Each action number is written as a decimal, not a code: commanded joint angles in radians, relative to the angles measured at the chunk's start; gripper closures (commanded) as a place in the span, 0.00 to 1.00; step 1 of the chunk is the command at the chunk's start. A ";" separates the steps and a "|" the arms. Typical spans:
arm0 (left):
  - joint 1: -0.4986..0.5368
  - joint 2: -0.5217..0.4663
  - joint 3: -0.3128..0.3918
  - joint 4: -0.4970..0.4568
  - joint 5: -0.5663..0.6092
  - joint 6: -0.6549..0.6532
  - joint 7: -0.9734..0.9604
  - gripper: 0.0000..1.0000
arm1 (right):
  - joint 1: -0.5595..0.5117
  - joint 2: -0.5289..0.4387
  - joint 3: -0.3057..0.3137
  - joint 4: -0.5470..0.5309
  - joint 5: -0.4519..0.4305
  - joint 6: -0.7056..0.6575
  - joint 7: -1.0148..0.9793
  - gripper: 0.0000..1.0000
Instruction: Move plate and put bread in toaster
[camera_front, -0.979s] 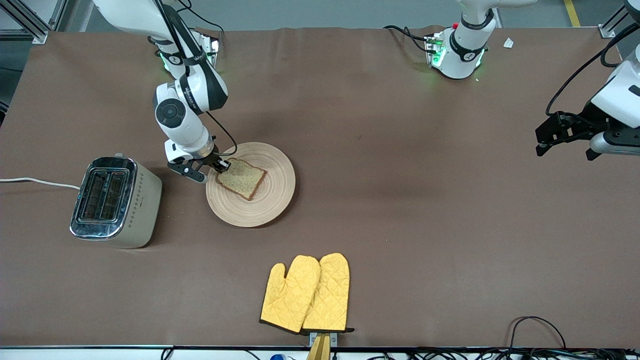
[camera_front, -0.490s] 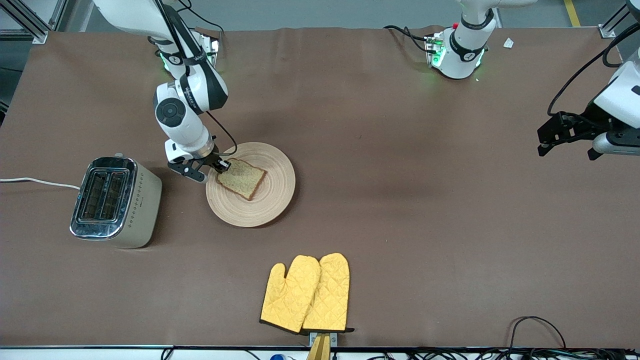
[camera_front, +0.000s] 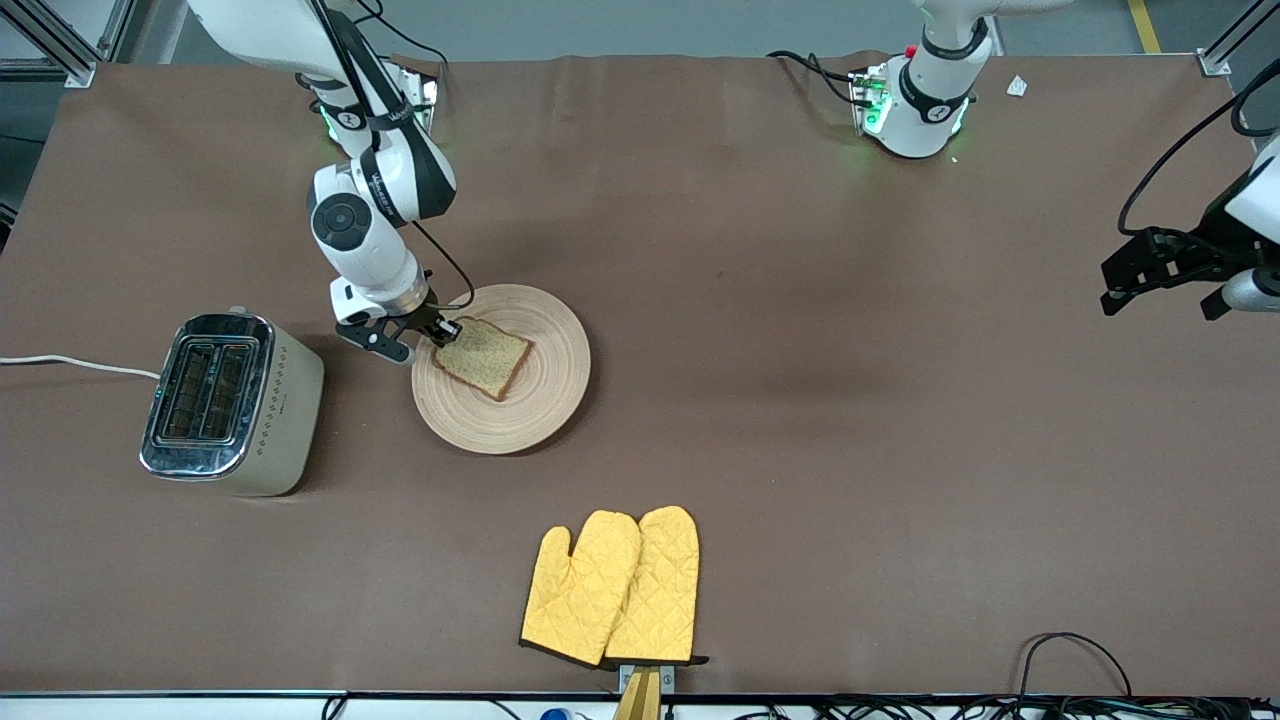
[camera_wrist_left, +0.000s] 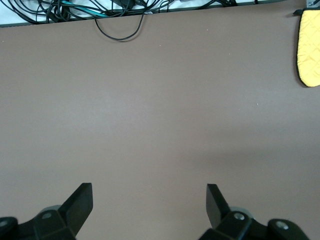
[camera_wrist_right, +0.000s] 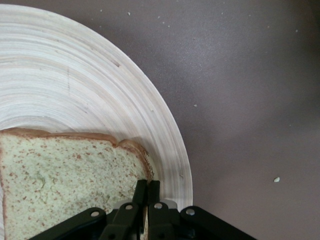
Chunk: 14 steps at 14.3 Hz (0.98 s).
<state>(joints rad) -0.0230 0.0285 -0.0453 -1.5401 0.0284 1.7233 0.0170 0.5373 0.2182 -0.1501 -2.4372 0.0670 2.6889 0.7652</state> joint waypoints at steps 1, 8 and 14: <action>-0.003 -0.019 -0.001 0.002 -0.002 -0.013 0.006 0.00 | 0.004 -0.003 -0.002 -0.029 -0.016 0.031 0.019 0.98; -0.012 -0.010 -0.010 0.000 -0.016 -0.014 -0.048 0.00 | -0.010 -0.052 -0.011 0.045 -0.016 -0.182 0.006 1.00; -0.003 -0.016 -0.008 0.003 -0.015 -0.039 -0.034 0.00 | -0.033 -0.063 -0.011 0.340 -0.021 -0.616 0.009 1.00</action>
<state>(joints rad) -0.0295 0.0265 -0.0536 -1.5412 0.0258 1.7076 -0.0204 0.5270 0.1668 -0.1665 -2.1913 0.0616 2.1991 0.7653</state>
